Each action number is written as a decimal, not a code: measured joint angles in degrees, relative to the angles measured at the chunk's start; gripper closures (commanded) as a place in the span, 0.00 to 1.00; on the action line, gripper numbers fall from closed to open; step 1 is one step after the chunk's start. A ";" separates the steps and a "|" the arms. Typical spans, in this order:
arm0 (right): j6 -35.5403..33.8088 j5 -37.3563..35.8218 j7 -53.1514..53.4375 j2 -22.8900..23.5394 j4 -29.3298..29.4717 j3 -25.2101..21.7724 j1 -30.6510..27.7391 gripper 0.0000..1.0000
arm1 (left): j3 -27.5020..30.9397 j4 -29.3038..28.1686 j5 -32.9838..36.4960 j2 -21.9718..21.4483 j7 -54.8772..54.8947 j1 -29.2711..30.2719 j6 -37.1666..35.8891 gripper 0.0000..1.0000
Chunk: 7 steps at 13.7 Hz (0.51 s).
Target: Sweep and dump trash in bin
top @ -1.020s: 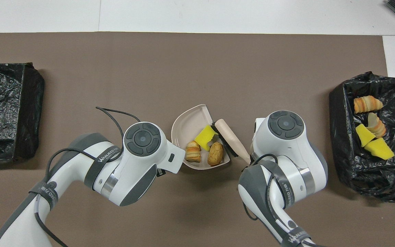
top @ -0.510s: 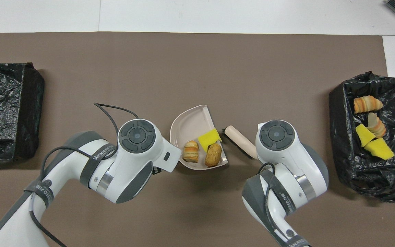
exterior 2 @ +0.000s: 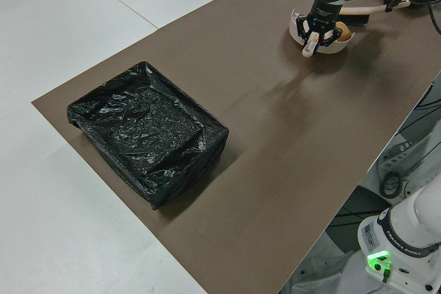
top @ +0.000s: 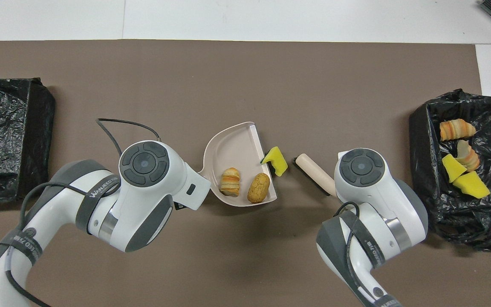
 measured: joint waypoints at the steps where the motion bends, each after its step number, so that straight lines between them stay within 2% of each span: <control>1: -0.07 0.00 0.11 -0.45 0.05 -0.03 -0.11 1.00 | -0.12 -0.03 -0.27 -0.11 0.17 -0.02 -0.02 1.00; 7: -0.67 6.14 1.16 -0.97 0.05 -0.13 -3.00 1.00 | -0.26 -1.10 -0.52 -0.22 0.21 -0.04 -2.64 1.00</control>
